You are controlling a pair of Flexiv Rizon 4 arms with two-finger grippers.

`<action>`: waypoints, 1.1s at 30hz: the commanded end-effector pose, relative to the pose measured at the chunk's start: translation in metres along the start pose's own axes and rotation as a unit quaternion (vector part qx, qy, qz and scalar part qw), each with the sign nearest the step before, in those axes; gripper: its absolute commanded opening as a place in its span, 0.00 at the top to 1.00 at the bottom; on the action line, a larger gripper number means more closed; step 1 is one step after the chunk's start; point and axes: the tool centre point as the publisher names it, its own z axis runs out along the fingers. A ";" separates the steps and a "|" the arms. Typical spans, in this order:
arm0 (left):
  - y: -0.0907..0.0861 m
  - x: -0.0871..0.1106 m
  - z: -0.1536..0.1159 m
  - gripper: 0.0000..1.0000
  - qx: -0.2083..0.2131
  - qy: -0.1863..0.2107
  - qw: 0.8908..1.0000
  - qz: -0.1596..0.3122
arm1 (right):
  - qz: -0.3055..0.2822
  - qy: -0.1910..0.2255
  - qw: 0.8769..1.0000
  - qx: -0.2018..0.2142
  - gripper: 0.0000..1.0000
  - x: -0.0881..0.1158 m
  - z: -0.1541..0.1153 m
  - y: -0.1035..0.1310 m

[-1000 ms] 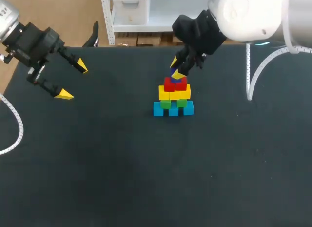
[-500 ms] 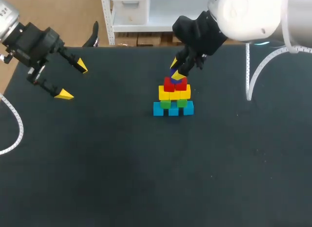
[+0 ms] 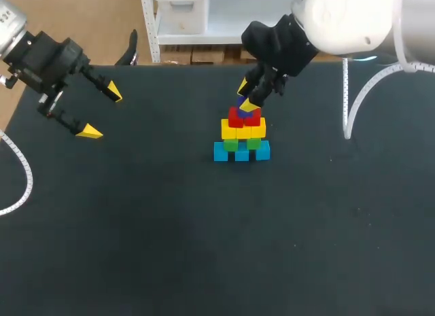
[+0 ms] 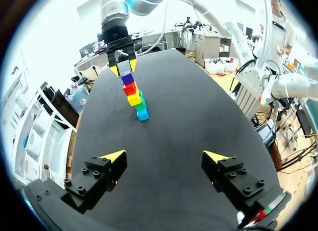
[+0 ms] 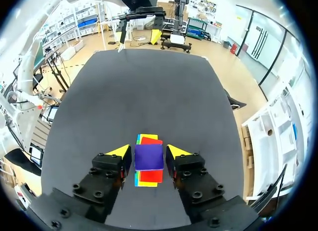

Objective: Place the blue cubes, place green cubes on the blue cubes, place the yellow cubes on the green cubes, then place the red cubes on the yellow cubes, and place purple cube on the red cubes.

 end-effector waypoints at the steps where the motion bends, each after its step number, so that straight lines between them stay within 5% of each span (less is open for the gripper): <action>1: 0.000 0.001 0.000 0.00 -0.001 -0.001 1.000 0.002 | -0.001 -0.002 1.000 -0.001 0.52 0.001 0.000 -0.001; 2: 0.000 0.001 0.000 0.00 -0.001 -0.001 1.000 0.002 | -0.001 -0.002 1.000 -0.001 0.51 0.001 -0.001 -0.001; 4: 0.000 0.001 0.000 0.00 -0.001 -0.001 1.000 0.002 | -0.002 -0.003 1.000 0.000 0.20 0.000 -0.002 -0.001; 6: 0.000 0.001 0.000 0.00 -0.001 -0.001 1.000 0.002 | -0.005 -0.002 1.000 0.003 0.00 -0.001 -0.004 -0.001; 13: 0.000 0.001 0.000 0.00 -0.001 -0.001 1.000 0.002 | -0.015 -0.013 0.999 0.033 0.00 -0.001 -0.027 -0.003; 25: 0.000 0.001 0.000 0.00 -0.001 -0.001 1.000 0.002 | 0.015 -0.066 0.996 0.066 0.00 0.035 -0.075 0.000; 33: 0.000 0.001 0.000 0.00 -0.001 -0.001 1.000 0.002 | 0.007 -0.092 0.995 0.048 0.00 0.047 -0.082 0.004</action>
